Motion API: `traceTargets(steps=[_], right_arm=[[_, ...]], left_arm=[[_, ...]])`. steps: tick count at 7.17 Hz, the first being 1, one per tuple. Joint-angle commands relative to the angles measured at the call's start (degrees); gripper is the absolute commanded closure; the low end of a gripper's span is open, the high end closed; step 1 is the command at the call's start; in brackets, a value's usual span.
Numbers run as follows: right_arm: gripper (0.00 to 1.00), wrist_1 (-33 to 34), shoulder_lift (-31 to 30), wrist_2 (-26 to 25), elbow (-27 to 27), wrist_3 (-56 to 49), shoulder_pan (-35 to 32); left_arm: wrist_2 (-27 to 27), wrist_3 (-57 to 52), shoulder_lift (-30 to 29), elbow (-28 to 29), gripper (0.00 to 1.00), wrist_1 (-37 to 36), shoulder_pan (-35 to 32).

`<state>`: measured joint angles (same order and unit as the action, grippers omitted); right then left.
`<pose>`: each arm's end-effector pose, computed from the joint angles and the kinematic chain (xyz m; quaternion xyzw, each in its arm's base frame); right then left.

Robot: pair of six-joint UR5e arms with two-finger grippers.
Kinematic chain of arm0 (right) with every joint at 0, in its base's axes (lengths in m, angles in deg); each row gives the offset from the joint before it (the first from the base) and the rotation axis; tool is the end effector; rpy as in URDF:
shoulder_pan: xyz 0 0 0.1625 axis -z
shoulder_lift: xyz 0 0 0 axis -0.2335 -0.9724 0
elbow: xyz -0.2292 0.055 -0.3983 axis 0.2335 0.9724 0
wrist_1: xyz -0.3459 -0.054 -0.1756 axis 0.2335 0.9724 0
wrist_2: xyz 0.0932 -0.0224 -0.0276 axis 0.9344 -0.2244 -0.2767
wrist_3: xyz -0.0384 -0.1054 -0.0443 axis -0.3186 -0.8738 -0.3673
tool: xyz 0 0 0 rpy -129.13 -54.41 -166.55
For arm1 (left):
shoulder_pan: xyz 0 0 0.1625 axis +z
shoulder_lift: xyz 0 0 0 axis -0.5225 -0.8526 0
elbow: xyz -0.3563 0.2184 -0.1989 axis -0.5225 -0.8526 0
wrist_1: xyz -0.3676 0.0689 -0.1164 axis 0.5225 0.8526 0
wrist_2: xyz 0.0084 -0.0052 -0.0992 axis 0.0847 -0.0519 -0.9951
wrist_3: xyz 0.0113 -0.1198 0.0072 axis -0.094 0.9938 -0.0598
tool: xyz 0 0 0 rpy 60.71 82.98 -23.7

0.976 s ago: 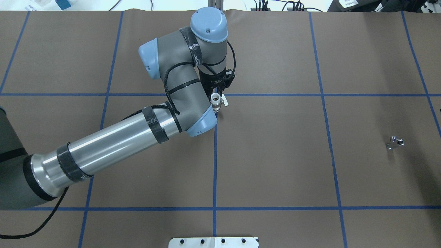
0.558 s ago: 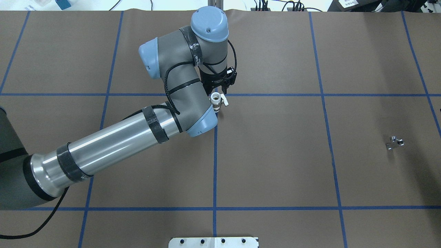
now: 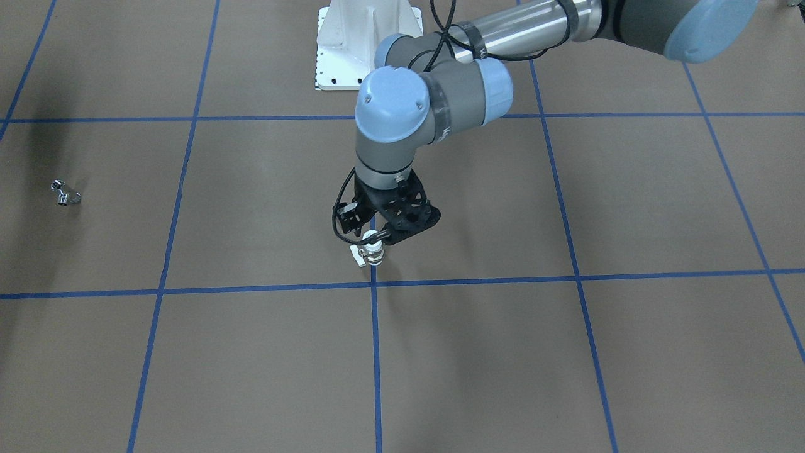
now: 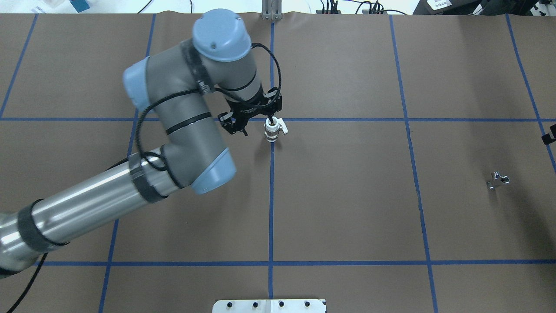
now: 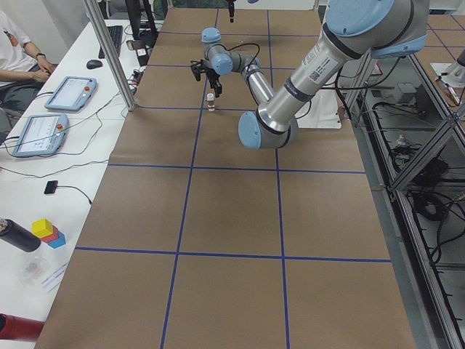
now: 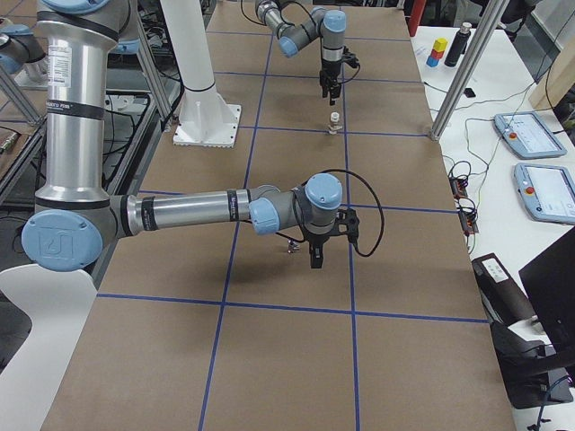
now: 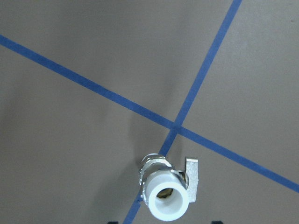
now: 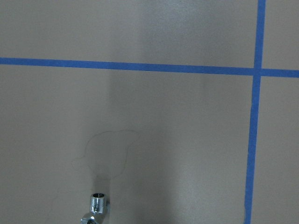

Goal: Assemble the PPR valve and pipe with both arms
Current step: 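Withdraw the left gripper from the valve while the right gripper approaches the chrome fitting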

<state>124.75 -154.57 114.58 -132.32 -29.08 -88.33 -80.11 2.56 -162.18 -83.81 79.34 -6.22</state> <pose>-0.0726 -0.4400 0.6330 0.0194 -0.4168 -0.0422 0.9078 0.5309 -0.5097 0.2014 -0.0737 0.4543 -0.1994 0.8651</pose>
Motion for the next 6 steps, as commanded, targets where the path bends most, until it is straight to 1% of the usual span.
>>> traceTargets(steps=[1, 2, 3, 4, 6], right_arm=[[0.00, -8.75, -0.08, -2.73, 0.00, 9.55, 5.53], [0.00, -15.42, -1.48, -4.75, 0.08, 15.54, 8.52], [0.00, -19.93, -4.27, -4.86, 0.08, 17.25, 9.95], [0.00, -21.89, -6.48, -4.95, 0.00, 17.27, 10.31], [0.01, -22.34, -7.02, -8.79, 0.00, 20.14, 13.81]], left_arm=[[-0.01, -0.27, 14.86, -17.48, 0.27, -0.04, -0.78], [-0.10, -3.75, 19.79, -21.01, 0.27, -0.13, -1.13], [-0.01, -10.49, 26.54, -24.53, 0.27, 0.04, -1.22], [-0.01, -13.86, 31.13, -27.44, 0.27, 0.05, -2.09], [-0.01, -15.39, 33.19, -27.73, 0.27, 0.05, -2.63]])
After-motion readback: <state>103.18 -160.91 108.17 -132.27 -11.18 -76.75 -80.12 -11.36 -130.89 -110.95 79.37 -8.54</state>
